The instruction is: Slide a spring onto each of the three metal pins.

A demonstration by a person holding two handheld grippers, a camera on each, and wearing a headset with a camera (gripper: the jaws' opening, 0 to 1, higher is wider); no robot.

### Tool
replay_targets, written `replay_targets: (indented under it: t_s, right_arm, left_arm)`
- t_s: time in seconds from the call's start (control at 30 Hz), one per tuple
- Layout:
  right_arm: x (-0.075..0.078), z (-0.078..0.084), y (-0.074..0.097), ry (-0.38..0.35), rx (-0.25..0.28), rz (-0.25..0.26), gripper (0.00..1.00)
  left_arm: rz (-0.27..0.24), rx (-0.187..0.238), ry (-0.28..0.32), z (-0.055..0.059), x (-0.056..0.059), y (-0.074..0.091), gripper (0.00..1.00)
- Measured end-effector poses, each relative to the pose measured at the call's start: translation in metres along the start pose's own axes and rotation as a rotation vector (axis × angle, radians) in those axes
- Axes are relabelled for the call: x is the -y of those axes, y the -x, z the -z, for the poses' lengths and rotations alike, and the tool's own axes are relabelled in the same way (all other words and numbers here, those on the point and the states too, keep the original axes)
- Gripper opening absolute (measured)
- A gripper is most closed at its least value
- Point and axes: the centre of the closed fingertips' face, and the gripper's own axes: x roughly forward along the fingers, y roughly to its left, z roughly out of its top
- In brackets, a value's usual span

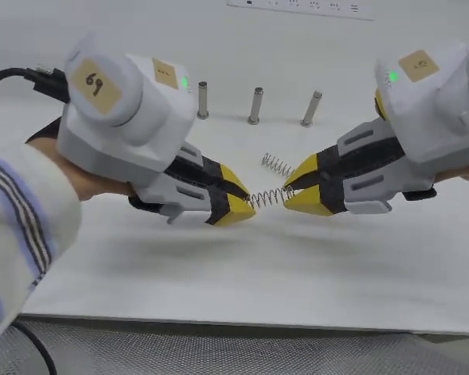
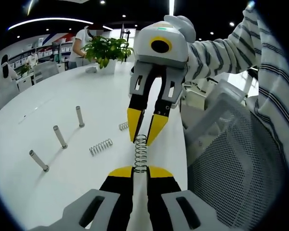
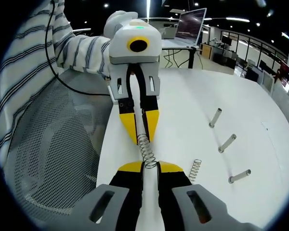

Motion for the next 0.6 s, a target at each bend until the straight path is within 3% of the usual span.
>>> replay_targets:
  t_s: [0.43,0.6]
  right_arm:
    - [-0.007,0.000,0.009,0.073,-0.081,0.007,0.08]
    - [-0.008,0.000,0.011,0.068,-0.100,0.005,0.07]
  left_arm:
    - [-0.004,0.019,-0.001,-0.003,0.007,-0.007,0.02]
    - [-0.014,0.028,-0.013,-0.004,0.010,-0.009,0.02]
